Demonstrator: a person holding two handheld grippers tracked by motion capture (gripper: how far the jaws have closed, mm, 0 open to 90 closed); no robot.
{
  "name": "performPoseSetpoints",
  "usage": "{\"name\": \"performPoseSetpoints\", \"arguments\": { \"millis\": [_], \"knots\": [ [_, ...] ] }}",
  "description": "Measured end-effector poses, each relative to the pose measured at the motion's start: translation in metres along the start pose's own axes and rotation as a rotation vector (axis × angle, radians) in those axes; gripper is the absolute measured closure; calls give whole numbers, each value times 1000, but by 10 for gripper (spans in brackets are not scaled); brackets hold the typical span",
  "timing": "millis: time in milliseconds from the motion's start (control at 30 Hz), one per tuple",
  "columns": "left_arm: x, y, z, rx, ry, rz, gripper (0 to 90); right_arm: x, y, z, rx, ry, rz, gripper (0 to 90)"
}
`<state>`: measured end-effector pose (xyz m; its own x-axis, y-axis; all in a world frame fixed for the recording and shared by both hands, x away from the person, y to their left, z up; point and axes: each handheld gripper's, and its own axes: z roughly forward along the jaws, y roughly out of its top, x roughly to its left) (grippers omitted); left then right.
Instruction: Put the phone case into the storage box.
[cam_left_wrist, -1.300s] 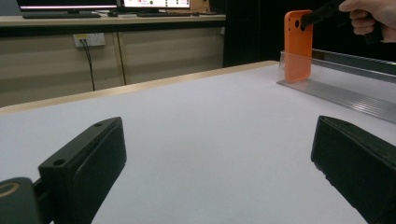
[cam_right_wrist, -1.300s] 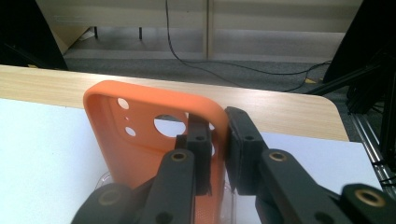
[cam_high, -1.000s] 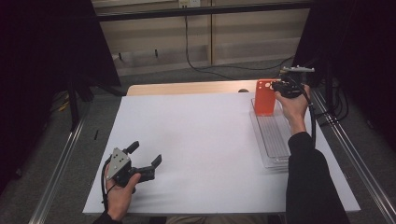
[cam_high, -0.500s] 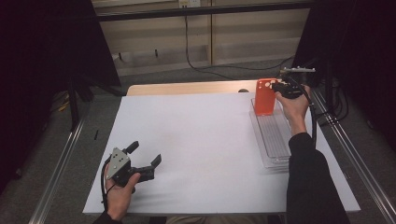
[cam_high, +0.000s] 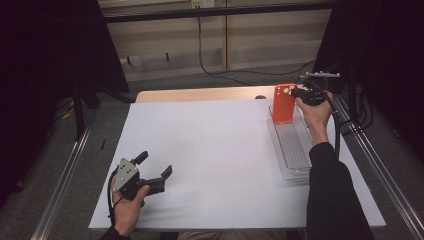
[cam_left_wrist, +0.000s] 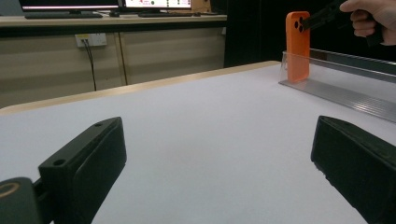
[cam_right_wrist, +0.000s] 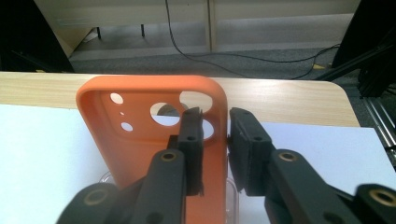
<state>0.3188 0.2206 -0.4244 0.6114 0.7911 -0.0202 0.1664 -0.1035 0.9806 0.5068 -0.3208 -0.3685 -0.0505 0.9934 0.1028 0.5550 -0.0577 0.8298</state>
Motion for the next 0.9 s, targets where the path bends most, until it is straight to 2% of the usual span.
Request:
{"name": "performPoseSetpoints", "arguments": {
  "millis": [500,700,900],
  "knots": [
    [1,1,-1,-2,5,6,33,-2,-1,-2,1,11,16,621],
    [0,1,0,-2,1,5,33,2,-1,-4,-20,26,15,486],
    [1,1,-1,-6,9,-4,33,3,-2,-4,-25,25,9,405]
  ]
}}
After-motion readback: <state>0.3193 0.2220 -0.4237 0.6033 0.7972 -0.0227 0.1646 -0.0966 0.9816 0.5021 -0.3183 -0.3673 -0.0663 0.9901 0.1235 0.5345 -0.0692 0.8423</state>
